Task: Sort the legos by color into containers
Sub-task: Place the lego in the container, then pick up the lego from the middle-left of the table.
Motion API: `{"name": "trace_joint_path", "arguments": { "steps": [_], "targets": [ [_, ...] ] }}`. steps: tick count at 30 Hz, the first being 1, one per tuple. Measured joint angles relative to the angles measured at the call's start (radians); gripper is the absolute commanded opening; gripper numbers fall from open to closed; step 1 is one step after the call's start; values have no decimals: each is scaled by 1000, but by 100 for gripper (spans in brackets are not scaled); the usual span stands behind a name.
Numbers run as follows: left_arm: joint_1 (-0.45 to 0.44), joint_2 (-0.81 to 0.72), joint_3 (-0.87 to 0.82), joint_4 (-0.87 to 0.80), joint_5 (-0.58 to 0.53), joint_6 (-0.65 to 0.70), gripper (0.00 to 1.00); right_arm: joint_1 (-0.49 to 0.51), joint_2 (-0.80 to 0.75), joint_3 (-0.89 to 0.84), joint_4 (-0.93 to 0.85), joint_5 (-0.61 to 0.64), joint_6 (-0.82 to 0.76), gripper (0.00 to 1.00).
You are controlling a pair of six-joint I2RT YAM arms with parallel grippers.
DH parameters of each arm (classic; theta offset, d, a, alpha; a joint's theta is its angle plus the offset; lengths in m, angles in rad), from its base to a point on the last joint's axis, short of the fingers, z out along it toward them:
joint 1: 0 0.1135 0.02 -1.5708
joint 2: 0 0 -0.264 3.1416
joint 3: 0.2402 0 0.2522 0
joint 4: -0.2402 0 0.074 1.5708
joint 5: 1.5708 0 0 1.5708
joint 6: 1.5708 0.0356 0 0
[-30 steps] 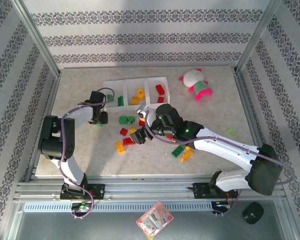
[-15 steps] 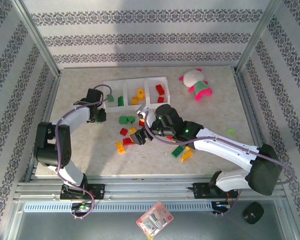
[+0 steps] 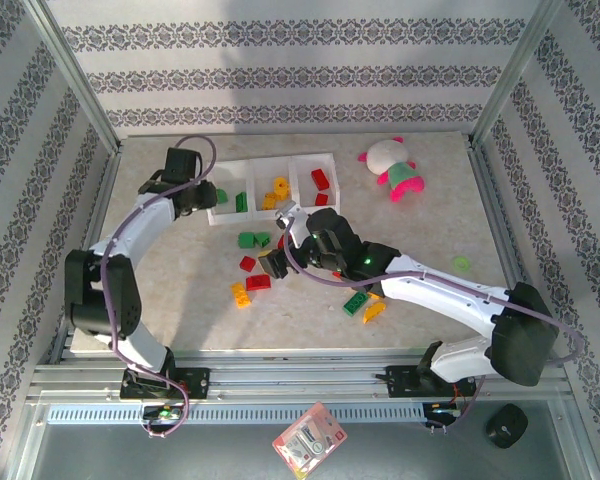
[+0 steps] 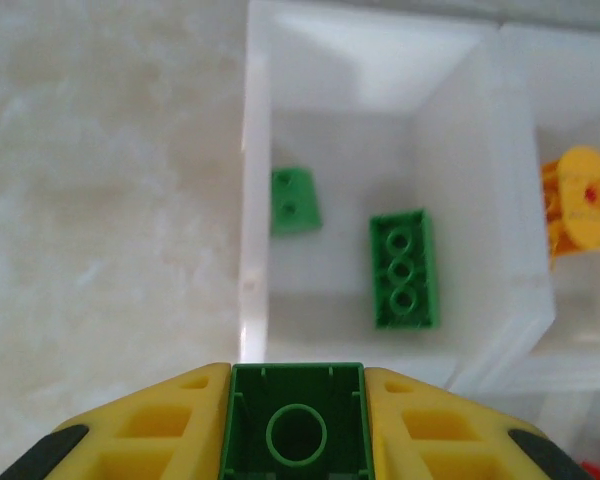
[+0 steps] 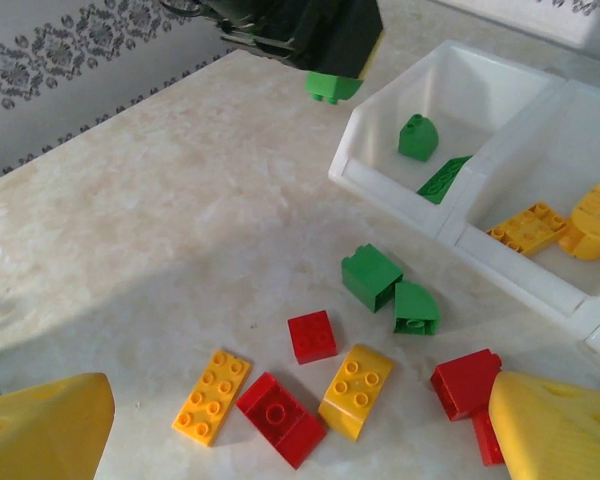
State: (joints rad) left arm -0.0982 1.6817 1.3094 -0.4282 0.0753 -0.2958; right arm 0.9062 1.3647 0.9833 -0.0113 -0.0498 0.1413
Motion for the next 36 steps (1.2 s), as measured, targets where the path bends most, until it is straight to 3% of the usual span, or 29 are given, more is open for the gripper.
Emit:
{"name": "trace_joint_path", "arguments": {
  "steps": [6, 11, 14, 15, 17, 18, 26, 31, 36],
  "targets": [
    [-7, 174, 166, 3, 23, 8, 27, 0, 12, 0, 31, 38, 28, 96],
    [-8, 291, 291, -24, 26, 19, 41, 0, 18, 0, 47, 67, 52, 96],
    [-16, 327, 346, -58, 15, 35, 58, 0, 18, 0, 55, 79, 65, 96],
    [-20, 327, 352, -67, 8, 43, 67, 0, 18, 0, 55, 84, 66, 96],
    [-30, 322, 359, -77, -2, 53, 97, 0, 18, -2, 55, 96, 69, 96],
    [-34, 315, 359, -85, -4, 58, 99, 0, 18, -4, 58, 101, 69, 96],
    [-94, 98, 209, -116, -85, 48, 99, 0, -21, -63, 60, 121, 72, 96],
    [-225, -104, 41, -130, -199, -12, 99, 0, -108, -122, 57, 121, 72, 96],
    [-381, -209, -110, -198, -299, -144, 99, 0, -220, -186, 31, 121, 68, 96]
  ]
}}
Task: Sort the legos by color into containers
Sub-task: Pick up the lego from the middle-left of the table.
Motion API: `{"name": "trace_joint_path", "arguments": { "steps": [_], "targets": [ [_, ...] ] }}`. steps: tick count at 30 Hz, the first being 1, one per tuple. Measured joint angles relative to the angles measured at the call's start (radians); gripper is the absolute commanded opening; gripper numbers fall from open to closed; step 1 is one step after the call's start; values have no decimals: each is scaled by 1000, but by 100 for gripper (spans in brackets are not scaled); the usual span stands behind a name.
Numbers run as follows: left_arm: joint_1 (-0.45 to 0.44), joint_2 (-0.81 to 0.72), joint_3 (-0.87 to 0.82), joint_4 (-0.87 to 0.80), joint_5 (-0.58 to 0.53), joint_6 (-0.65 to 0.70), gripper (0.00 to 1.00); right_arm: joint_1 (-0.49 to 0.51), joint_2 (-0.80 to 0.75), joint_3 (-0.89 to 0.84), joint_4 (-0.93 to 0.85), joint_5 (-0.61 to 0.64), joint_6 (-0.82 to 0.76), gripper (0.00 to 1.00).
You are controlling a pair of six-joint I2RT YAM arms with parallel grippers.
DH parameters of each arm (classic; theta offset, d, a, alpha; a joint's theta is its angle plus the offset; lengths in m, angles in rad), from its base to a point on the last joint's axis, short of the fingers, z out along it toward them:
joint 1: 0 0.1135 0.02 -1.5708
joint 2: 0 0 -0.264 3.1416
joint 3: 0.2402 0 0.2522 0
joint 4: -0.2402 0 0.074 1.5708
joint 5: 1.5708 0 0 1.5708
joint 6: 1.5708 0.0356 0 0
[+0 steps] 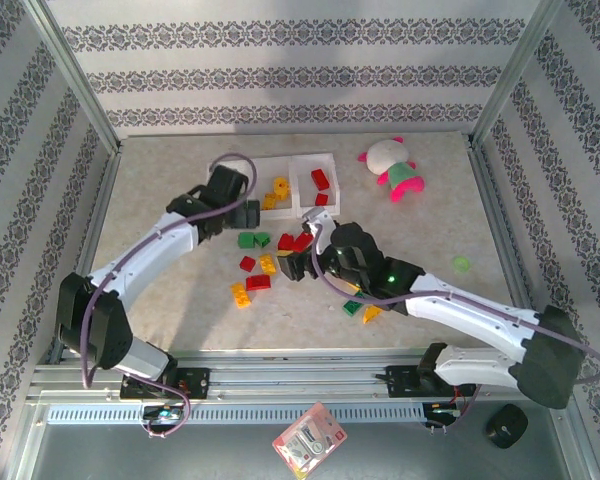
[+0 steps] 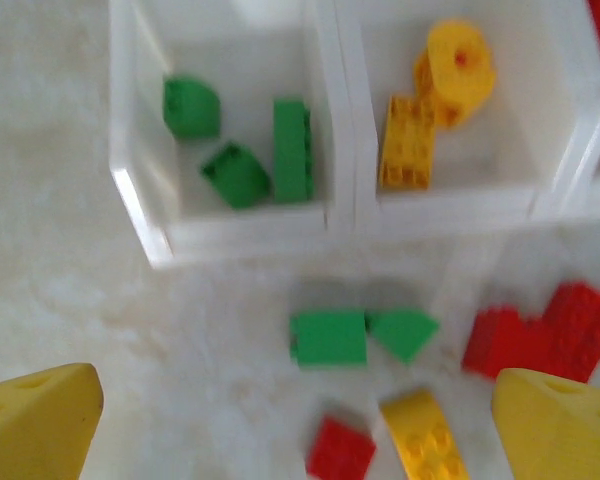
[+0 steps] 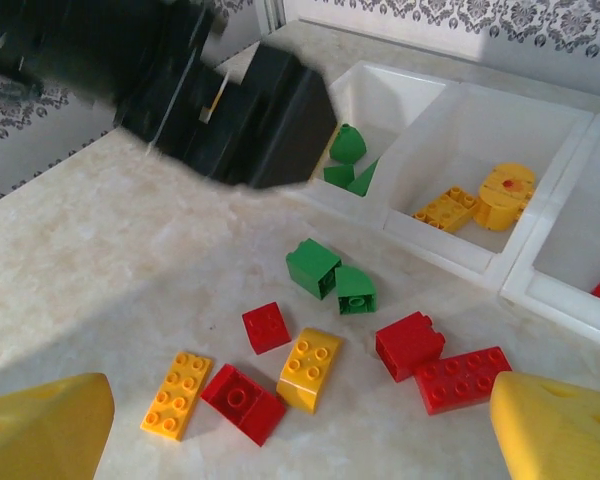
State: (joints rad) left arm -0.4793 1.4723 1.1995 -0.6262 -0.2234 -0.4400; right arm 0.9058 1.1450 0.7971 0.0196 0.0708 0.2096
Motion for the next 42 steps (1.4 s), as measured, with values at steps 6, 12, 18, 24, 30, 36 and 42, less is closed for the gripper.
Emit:
{"name": "trace_joint_path", "arguments": {
  "steps": [6, 12, 18, 24, 30, 36, 42],
  "targets": [
    [-181, -51, -107, -170, -75, -278, 99, -1, -122, -70, -46, 5, 0, 96],
    [-234, -104, -187, -233, -35, -493, 99, -36, -168, -117, -69, 4, 1, 96],
    [-234, -116, -342, -143, 43, -558, 99, -47, -168, -119, -77, 0, 0, 96],
    [-234, -113, -395, -41, 71, -587, 98, -49, -168, -119, -77, -5, 1, 96],
    [-234, -28, -395, 7, 99, -600, 86, -53, -168, -119, -77, -5, 1, 96],
    [-235, 20, -392, 26, 122, -612, 78, -66, -168, -119, -81, -5, 1, 96],
    [-235, 87, -391, 39, 124, -624, 72, -66, -164, -119, -82, -7, 1, 96]
  ]
}}
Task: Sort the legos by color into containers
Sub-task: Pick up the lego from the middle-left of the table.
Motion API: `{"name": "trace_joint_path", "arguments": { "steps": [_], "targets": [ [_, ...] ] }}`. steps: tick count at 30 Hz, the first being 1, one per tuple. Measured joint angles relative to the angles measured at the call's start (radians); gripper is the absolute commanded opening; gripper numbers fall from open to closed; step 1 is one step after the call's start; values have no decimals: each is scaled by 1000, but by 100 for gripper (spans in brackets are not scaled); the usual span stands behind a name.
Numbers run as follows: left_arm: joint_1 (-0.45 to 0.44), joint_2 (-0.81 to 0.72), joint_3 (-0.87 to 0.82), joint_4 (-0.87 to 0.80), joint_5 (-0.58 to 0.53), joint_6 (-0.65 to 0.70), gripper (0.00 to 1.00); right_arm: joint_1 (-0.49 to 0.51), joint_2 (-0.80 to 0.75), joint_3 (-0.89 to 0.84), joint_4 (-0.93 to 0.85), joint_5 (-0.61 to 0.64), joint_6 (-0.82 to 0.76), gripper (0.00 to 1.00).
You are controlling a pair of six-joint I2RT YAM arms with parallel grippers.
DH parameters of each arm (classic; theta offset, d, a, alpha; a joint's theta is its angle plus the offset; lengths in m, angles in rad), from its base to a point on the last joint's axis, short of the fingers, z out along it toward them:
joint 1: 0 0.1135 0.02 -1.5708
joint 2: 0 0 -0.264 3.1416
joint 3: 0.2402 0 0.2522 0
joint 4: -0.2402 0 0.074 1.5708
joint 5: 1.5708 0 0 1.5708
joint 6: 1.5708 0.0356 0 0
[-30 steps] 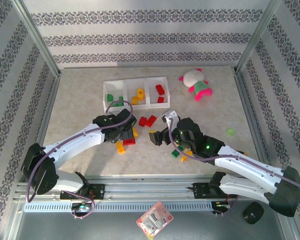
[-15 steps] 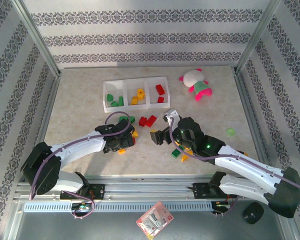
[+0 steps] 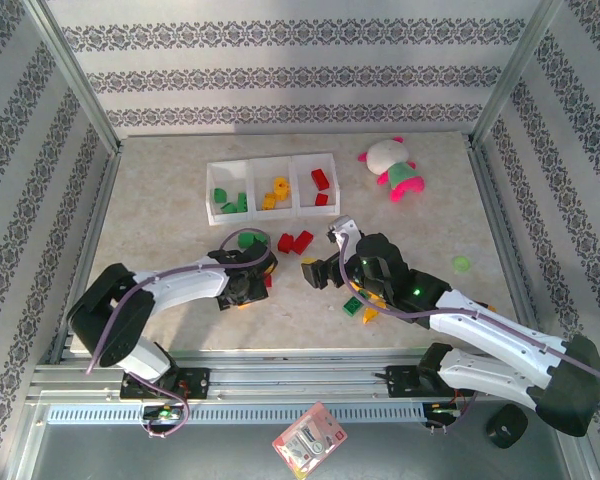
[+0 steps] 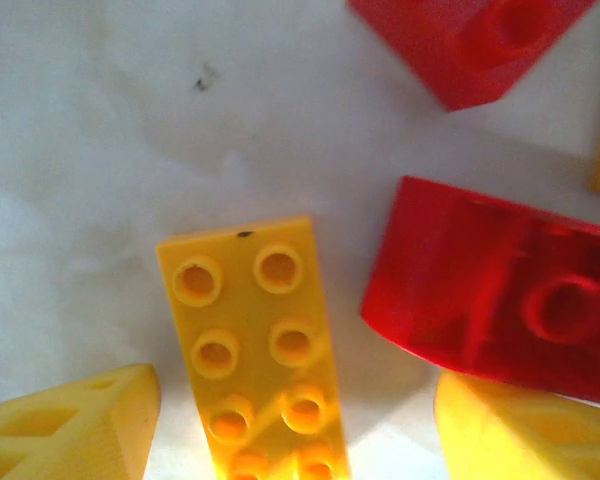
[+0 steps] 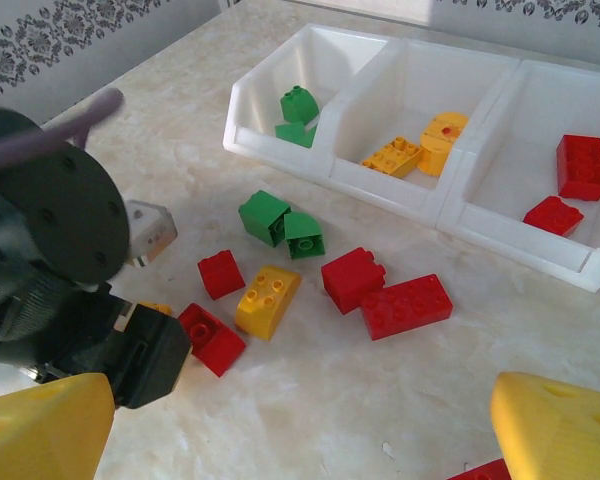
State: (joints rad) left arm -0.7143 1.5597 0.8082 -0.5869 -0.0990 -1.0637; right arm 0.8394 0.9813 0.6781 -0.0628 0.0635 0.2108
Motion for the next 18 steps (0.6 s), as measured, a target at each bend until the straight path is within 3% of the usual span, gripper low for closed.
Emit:
{"name": "trace_joint_path", "arguments": {
  "steps": [3, 10, 18],
  "targets": [
    [0, -1, -1, 1, -4, -6, 70, -3, 3, 0, -1, 0, 0, 96],
    [0, -50, -56, 19, -34, -27, 39, -13, 3, -14, 2, 0, 4, 96],
    [0, -56, -39, -13, -42, -24, 33, -13, 3, -16, 0, -2, 16, 97]
  ]
}}
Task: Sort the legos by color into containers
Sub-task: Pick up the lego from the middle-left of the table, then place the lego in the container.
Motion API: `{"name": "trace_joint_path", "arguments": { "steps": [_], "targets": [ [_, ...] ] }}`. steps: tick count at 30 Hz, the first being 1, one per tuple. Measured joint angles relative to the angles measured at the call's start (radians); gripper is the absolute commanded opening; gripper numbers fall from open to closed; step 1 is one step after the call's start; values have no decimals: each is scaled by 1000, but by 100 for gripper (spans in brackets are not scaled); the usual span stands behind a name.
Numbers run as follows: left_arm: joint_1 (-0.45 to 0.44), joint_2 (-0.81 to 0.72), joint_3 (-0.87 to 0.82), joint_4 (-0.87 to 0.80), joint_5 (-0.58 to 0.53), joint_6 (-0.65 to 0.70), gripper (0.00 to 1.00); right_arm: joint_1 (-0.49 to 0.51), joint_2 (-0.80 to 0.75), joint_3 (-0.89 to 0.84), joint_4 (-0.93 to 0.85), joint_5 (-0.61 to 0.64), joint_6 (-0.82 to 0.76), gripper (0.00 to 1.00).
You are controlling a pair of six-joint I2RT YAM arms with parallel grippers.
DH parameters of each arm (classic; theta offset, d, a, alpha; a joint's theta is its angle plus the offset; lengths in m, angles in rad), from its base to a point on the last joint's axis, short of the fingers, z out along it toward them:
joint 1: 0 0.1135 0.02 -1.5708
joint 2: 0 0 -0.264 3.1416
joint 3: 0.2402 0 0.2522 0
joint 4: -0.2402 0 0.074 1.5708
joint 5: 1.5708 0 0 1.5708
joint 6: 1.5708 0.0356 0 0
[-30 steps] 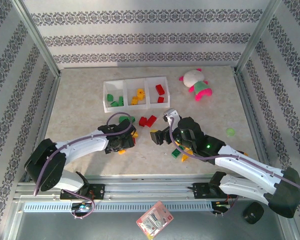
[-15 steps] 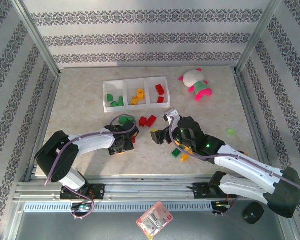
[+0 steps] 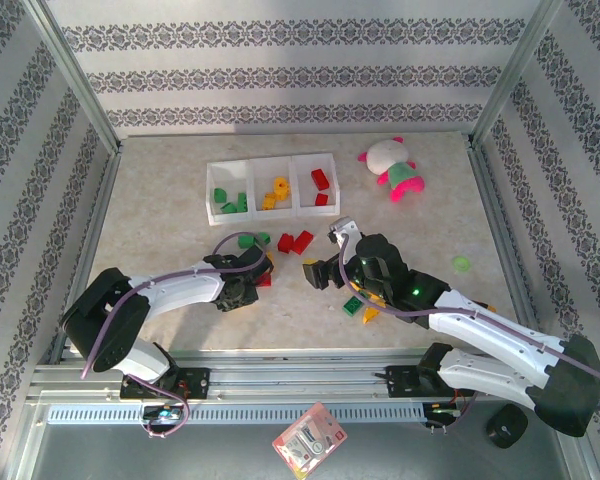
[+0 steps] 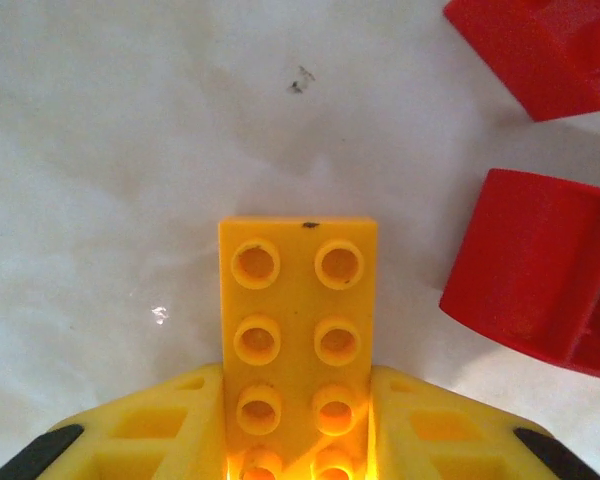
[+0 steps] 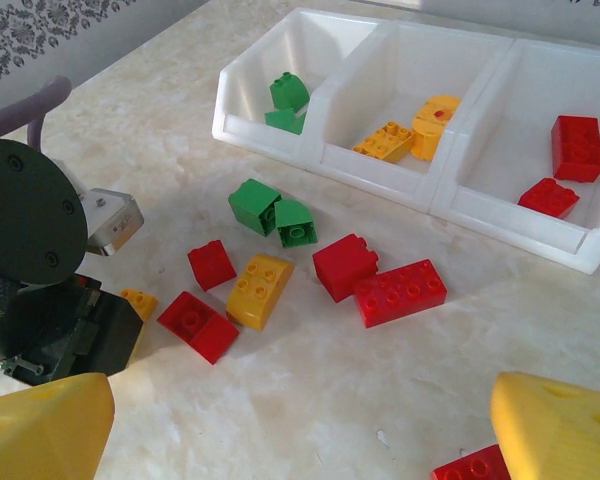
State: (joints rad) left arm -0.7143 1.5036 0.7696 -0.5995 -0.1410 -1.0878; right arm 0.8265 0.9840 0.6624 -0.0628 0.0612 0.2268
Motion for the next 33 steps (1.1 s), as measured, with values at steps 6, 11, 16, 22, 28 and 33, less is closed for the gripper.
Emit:
{"name": "trace_joint_path", "arguments": {
  "steps": [6, 11, 16, 22, 28, 33],
  "targets": [
    [5, 3, 167, -76, -9, 61, 34, 0, -6, 0, 2, -6, 4, 96],
    [53, 104, 426, -93, 15, 155, 35, 0, -11, -6, 15, -10, 4, 96],
    [122, 301, 723, -129, 26, 269, 35, 0, -19, -21, 14, -10, 6, 96],
    [203, 536, 1046, -215, 32, 383, 35, -7, -53, -38, 14, -9, 7, 96],
    [269, 731, 1318, -310, 30, 457, 37, -26, -69, -69, 14, -5, 14, 96],
    [293, 846, 1489, -367, 37, 514, 53, -37, -69, -75, 14, -5, 14, 96]
  ]
}}
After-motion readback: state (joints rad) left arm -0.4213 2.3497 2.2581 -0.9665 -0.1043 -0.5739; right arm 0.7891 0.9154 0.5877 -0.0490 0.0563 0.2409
